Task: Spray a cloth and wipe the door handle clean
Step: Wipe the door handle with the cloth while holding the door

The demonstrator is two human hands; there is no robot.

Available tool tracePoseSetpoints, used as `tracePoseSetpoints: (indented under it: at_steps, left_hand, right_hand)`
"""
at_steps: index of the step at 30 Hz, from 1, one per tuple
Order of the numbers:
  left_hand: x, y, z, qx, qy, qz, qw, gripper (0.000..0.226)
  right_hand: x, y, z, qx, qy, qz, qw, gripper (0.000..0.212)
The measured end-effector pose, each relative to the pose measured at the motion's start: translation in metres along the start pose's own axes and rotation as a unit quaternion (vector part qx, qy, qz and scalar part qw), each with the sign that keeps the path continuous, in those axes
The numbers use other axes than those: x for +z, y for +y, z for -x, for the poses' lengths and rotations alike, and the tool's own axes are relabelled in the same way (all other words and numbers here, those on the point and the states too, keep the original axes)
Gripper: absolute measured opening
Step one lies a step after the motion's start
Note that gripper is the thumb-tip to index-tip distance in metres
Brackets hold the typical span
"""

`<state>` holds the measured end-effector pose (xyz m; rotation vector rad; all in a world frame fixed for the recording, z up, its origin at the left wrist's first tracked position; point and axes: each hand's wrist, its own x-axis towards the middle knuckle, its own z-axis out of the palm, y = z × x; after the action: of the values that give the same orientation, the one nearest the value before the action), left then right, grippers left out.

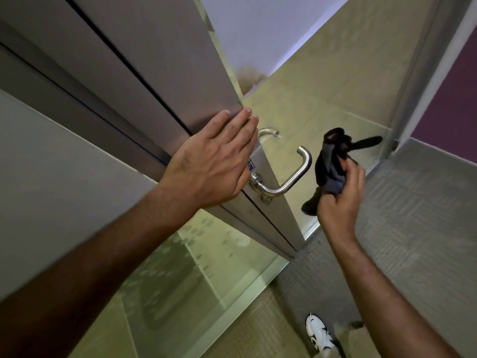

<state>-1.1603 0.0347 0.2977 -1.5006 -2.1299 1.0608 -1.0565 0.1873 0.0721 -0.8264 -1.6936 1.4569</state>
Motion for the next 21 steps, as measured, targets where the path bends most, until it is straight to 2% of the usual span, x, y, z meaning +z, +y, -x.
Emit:
tracePoseSetpoints:
  at_steps: [2, 3, 5, 7, 10, 14, 18, 20, 21]
  left_hand:
    - [0.001, -0.001, 0.0, 0.001, 0.001, -0.005, 1.0, 0.075]
    - [0.001, -0.001, 0.0, 0.001, 0.001, -0.004, 1.0, 0.075]
    - [0.002, -0.001, 0.001, 0.0, 0.005, 0.002, 1.0, 0.075]
    - [0.001, -0.001, 0.001, -0.002, 0.008, 0.004, 1.0, 0.074]
    - [0.001, -0.001, 0.0, -0.004, 0.012, 0.005, 1.0, 0.074]
    - [0.003, -0.001, 0.0, -0.004, 0.02, 0.004, 1.0, 0.073]
    - [0.001, -0.001, 0.001, 0.005, 0.013, -0.014, 1.0, 0.074]
    - [0.002, -0.001, 0.0, 0.003, 0.016, -0.02, 1.0, 0.074]
    - [0.002, -0.001, 0.0, 0.004, 0.016, -0.021, 1.0, 0.074]
  right_hand:
    - [-0.001, -0.025, -0.023, -0.109, -0.047, 0.102, 0.988, 0.074]
    - [0.003, -0.033, -0.034, -0.14, -0.103, 0.144, 0.974, 0.077]
    - [0.014, -0.041, -0.043, -0.147, -0.232, 0.212, 0.938, 0.08]
    - [0.019, -0.039, -0.038, -0.157, -0.292, 0.267, 0.905, 0.073]
    - [0.023, -0.034, -0.011, -0.206, -0.291, 0.372, 0.857, 0.062]
    - [0.042, -0.043, 0.036, -0.186, -0.25, 0.399, 0.862, 0.062]
    - [0.033, -0.031, 0.034, -0.279, -0.281, 0.38, 0.836, 0.048]
    - [0.025, -0.034, 0.016, -0.376, -0.321, 0.372, 0.785, 0.037]
    - [0.023, -0.04, 0.005, -0.434, -0.356, 0.379, 0.736, 0.034]
